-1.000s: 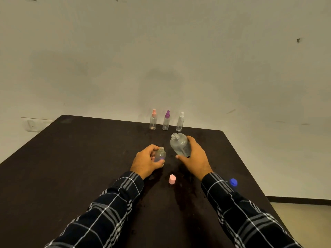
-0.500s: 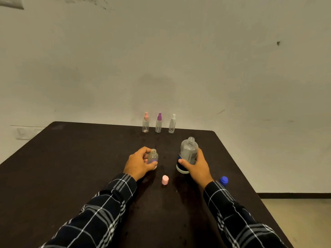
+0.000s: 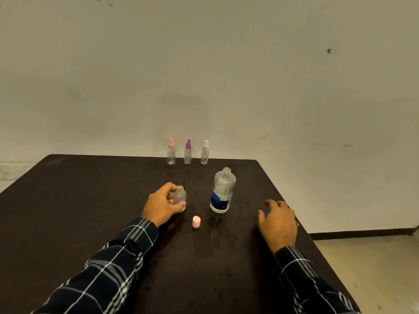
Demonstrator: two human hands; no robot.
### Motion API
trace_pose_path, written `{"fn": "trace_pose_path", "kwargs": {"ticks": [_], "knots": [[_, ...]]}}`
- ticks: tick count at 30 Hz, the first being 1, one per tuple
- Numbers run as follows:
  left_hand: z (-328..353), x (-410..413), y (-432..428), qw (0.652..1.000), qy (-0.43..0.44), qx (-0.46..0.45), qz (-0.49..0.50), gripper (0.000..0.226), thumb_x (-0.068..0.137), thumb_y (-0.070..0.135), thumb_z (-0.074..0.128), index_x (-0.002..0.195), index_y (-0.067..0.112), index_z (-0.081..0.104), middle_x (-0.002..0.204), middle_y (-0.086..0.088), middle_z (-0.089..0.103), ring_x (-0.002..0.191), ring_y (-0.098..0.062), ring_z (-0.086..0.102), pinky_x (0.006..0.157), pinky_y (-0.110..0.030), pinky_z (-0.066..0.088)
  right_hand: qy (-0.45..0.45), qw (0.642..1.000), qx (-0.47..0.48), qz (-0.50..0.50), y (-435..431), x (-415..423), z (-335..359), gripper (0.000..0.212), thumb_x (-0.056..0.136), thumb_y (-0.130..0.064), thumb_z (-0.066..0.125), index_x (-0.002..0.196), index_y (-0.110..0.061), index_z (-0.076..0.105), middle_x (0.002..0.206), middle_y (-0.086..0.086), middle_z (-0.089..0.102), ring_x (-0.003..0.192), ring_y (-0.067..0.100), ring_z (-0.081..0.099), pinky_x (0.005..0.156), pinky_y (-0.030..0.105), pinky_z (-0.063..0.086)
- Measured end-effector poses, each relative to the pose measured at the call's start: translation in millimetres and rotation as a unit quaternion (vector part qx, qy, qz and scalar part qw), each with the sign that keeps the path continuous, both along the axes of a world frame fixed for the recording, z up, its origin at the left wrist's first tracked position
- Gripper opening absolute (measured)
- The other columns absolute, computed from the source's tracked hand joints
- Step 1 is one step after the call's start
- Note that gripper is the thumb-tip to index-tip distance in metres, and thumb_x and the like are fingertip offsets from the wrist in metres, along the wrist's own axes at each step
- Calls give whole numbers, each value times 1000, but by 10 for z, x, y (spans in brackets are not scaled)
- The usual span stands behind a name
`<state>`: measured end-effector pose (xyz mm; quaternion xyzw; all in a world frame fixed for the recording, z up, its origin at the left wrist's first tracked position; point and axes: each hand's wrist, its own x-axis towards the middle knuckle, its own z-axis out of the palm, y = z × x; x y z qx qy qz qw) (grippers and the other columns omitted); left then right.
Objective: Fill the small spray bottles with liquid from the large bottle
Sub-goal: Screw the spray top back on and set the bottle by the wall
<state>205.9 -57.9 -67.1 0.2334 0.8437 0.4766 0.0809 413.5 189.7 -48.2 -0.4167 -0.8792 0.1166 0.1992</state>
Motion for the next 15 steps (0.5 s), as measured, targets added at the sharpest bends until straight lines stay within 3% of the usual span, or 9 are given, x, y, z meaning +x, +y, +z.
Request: {"fn": "trace_pose_path", "kwargs": {"ticks": [4, 9, 12, 15], "knots": [[9, 19, -8, 1000, 8, -12, 3, 38, 79, 28, 86, 104, 35, 60, 103, 10, 67, 93, -6, 66, 83, -28, 56, -75, 997, -27, -7, 149, 57, -29, 53, 95, -47, 60, 142, -25, 51, 146, 7, 46, 132, 29, 44, 104, 46, 48], [24, 79, -33, 1000, 18, -12, 12, 38, 78, 31, 87, 104, 36, 60, 98, 10, 69, 87, -6, 66, 70, -18, 48, 1, 999, 28, 19, -52, -19, 8, 42, 96, -45, 59, 132, -25, 59, 133, 3, 56, 121, 24, 53, 94, 44, 54], [38, 133, -49, 1000, 13, -8, 8, 38, 79, 28, 86, 106, 34, 61, 100, 10, 68, 89, -6, 66, 68, -14, 44, 65, 990, 5, 128, -381, -138, -2, 24, 96, -41, 59, 115, -28, 65, 114, -6, 61, 105, 13, 59, 87, 34, 55], [37, 178, -71, 1000, 10, -2, 7, 36, 79, 27, 86, 104, 34, 61, 99, 10, 69, 88, -4, 66, 68, -13, 44, 30, 966, -67, 249, -759, -311, -55, 31, 96, -44, 61, 124, -31, 61, 113, -11, 60, 103, 6, 58, 92, 29, 53]]}}
